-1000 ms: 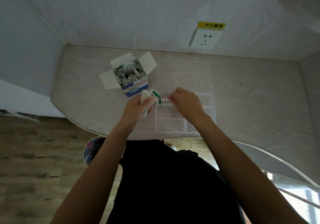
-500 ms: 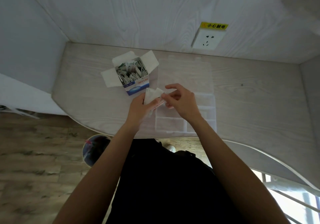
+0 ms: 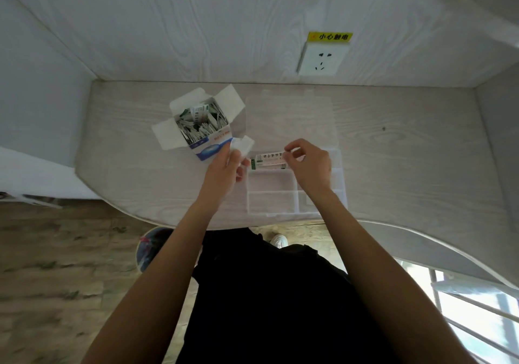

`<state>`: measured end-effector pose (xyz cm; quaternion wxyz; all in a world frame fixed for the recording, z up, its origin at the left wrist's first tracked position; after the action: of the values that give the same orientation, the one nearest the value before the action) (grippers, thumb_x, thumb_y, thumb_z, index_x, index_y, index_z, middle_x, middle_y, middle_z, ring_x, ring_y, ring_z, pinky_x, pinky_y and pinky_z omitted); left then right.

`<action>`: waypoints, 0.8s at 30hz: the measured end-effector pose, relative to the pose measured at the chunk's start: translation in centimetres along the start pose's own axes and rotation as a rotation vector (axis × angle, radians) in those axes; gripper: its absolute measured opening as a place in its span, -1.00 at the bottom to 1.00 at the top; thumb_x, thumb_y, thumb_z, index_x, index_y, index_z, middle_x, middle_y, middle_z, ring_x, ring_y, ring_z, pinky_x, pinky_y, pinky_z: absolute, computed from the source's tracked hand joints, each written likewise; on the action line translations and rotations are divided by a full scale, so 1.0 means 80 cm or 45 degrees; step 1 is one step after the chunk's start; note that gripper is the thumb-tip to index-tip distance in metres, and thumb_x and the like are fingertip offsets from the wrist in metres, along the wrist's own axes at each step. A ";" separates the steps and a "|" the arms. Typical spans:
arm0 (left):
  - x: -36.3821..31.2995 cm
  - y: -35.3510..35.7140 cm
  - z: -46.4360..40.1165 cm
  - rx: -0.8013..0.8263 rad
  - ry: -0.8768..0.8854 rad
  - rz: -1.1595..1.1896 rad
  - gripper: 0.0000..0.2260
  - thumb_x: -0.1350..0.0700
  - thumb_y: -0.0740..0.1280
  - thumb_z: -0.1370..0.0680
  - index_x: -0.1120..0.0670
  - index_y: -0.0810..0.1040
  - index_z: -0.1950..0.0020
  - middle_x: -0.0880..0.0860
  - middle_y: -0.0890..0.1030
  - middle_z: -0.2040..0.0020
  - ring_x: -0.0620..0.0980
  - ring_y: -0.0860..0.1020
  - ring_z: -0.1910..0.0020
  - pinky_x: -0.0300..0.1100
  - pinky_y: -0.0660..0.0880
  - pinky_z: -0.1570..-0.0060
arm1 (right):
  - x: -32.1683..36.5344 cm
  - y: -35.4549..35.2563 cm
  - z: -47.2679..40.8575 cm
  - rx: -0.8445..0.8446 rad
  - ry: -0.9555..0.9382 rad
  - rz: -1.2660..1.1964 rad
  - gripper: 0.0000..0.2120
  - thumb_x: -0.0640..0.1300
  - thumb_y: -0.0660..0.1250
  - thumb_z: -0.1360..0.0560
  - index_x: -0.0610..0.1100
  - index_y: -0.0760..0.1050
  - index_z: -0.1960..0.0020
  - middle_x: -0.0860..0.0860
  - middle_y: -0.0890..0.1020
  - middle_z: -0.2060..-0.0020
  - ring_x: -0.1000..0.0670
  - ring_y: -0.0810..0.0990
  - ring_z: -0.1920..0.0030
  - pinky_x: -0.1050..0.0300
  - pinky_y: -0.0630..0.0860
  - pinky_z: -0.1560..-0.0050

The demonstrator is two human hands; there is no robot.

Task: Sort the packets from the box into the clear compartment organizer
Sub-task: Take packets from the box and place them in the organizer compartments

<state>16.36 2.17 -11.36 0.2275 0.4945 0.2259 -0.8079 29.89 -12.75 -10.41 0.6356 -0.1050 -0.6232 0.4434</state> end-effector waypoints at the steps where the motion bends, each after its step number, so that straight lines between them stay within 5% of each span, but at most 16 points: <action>1: -0.011 0.005 0.000 0.037 0.083 -0.110 -0.86 0.15 0.07 -0.65 0.06 0.40 -0.11 -0.02 0.53 0.22 -0.27 0.42 0.43 -0.25 0.40 0.31 | 0.006 0.003 -0.001 0.012 -0.038 0.086 -0.95 -0.08 0.37 -0.47 -0.01 0.58 0.07 0.08 0.65 0.22 0.08 0.58 0.25 0.18 0.46 0.18; 7: -0.052 0.042 -0.009 0.131 0.613 -0.929 -0.68 0.13 0.11 -0.64 0.14 0.38 -0.38 0.15 0.51 -0.11 0.06 0.48 -0.08 -0.13 0.39 -0.09 | 0.025 0.016 0.000 0.088 -0.214 0.469 -0.84 -0.07 0.24 -0.56 -0.02 0.57 -0.07 0.02 0.68 0.07 -0.07 0.63 0.08 0.10 0.48 0.09; 11: -0.042 0.077 -0.015 0.175 0.763 -1.438 -0.61 0.14 0.16 -0.61 0.18 0.31 -0.43 0.23 0.47 -0.14 0.22 0.44 -0.09 0.06 0.37 -0.04 | 0.012 -0.015 0.003 -0.050 -0.239 0.063 -0.84 -0.21 0.26 -0.54 -0.12 0.61 -0.02 -0.02 0.69 0.16 0.01 0.60 0.34 0.13 0.53 0.24; 15: -0.040 0.095 -0.013 0.170 0.834 -1.535 -0.58 0.07 0.06 -0.57 0.18 0.37 -0.39 0.21 0.51 -0.08 0.21 0.47 -0.02 0.02 0.37 0.03 | 0.010 -0.021 0.004 -0.040 -0.233 -0.010 -0.84 -0.21 0.25 -0.54 -0.10 0.61 -0.02 0.04 0.69 0.14 0.20 0.46 0.45 0.18 0.51 0.27; 24: -0.042 0.092 -0.007 0.152 0.924 -1.342 -0.63 0.17 0.08 -0.52 0.11 0.46 -0.30 0.08 0.57 -0.02 0.08 0.55 0.04 -0.11 0.28 -0.01 | 0.011 -0.009 0.000 0.003 -0.253 0.378 -0.81 -0.01 0.31 -0.52 -0.07 0.64 0.00 0.00 0.49 -0.10 0.05 0.54 0.11 0.19 0.36 0.20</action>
<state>22.49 -2.89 -9.59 -0.3190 0.5709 0.4558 -0.6038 30.05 -12.58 -9.27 0.4985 -0.1509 -0.6600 0.5414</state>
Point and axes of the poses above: each hand's wrist, its own z-axis away from the middle knuckle, its own y-axis out of the palm, x = y × z, the point moved 10 cm from there along -z, towards the middle knuckle
